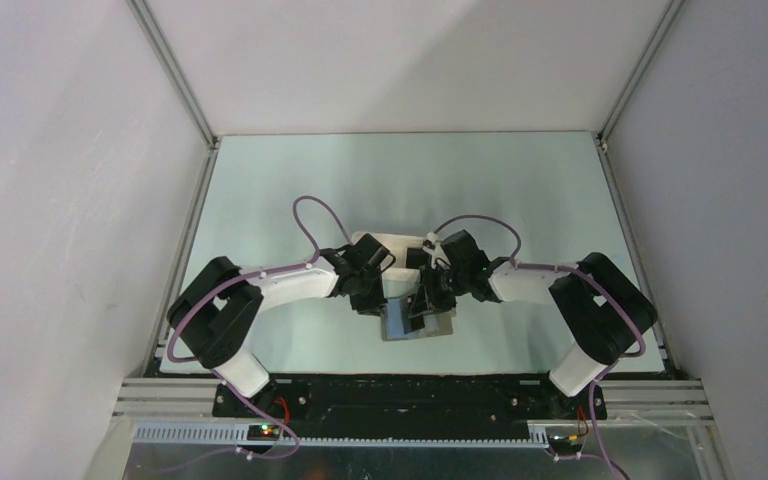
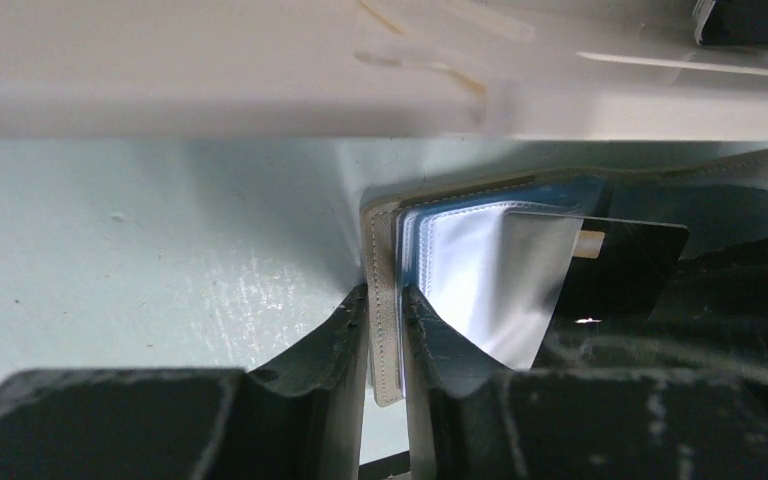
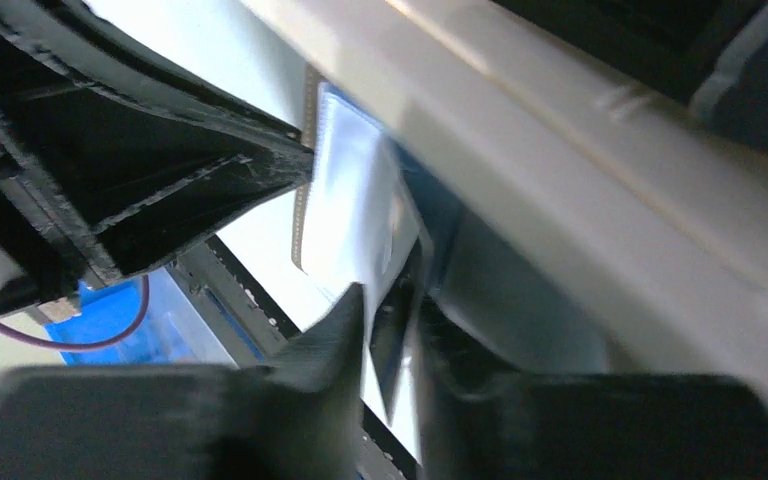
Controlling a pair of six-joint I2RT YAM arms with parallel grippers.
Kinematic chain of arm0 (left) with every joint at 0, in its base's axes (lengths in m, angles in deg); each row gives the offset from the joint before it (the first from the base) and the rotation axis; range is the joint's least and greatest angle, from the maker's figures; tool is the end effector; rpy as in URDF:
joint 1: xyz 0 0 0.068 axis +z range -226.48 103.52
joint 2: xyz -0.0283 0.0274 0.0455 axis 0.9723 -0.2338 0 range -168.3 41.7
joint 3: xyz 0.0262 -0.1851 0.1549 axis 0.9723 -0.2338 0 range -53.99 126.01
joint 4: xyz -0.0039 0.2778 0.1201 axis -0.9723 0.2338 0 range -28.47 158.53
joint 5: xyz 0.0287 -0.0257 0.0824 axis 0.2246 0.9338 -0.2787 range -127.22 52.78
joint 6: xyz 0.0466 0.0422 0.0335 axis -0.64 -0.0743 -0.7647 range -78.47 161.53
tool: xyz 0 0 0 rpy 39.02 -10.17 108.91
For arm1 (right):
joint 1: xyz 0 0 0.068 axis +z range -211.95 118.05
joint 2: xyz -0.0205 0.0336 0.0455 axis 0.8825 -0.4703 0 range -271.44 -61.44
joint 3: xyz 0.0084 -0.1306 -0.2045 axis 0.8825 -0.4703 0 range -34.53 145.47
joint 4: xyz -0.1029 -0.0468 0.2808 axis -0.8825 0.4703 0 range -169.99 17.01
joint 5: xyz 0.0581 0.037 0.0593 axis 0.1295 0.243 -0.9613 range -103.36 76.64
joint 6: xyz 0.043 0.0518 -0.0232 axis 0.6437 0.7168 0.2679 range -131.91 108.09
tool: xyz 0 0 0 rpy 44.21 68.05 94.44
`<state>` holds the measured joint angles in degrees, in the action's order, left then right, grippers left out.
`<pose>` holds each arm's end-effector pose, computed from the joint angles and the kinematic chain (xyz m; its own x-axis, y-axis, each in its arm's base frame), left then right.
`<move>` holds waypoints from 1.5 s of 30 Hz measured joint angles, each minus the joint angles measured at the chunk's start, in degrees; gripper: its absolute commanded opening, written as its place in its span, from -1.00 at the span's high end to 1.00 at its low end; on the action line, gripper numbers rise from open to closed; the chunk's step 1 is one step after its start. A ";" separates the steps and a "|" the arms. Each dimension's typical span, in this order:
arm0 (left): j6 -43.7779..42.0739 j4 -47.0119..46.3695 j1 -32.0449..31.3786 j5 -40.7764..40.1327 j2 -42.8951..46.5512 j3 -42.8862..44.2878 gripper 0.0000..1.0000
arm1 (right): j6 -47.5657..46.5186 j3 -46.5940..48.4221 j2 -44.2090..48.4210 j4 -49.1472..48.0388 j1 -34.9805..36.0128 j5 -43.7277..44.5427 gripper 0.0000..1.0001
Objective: Put the credit cards into the card holder
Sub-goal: Insert the credit card into the card holder.
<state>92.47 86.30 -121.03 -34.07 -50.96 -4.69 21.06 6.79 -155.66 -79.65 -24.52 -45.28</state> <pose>0.2338 -0.2347 0.0686 -0.9720 -0.1312 -0.1951 -0.0630 0.9448 -0.3214 0.2458 0.2270 0.0526 -0.9512 -0.1463 -0.2716 -0.2974 0.6690 0.6811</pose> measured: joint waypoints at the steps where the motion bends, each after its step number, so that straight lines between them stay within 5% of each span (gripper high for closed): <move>1: 0.00 0.00 0.00 0.00 0.00 0.00 0.52 | 0.13 -0.09 0.24 -0.09 0.31 0.66 0.15; 13: 0.04 -0.02 -0.02 0.09 0.00 0.02 0.57 | 1.60 -0.07 2.19 0.22 1.49 3.15 -0.58; 29: 0.04 0.02 -0.04 0.07 0.02 0.02 0.68 | 5.77 1.31 2.08 1.51 4.90 2.34 -0.71; 38: 0.00 0.48 0.00 -0.85 0.15 0.02 0.99 | 10.58 0.76 1.25 0.66 6.64 -1.09 -0.80; 45: 0.09 0.61 0.00 -1.03 0.22 0.00 1.00 | 8.85 0.76 4.09 5.07 7.52 1.68 -0.87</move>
<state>92.55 86.92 -121.03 -35.09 -50.74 -4.69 29.91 7.55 -151.57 -74.58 -17.00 -43.60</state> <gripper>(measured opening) 0.004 0.928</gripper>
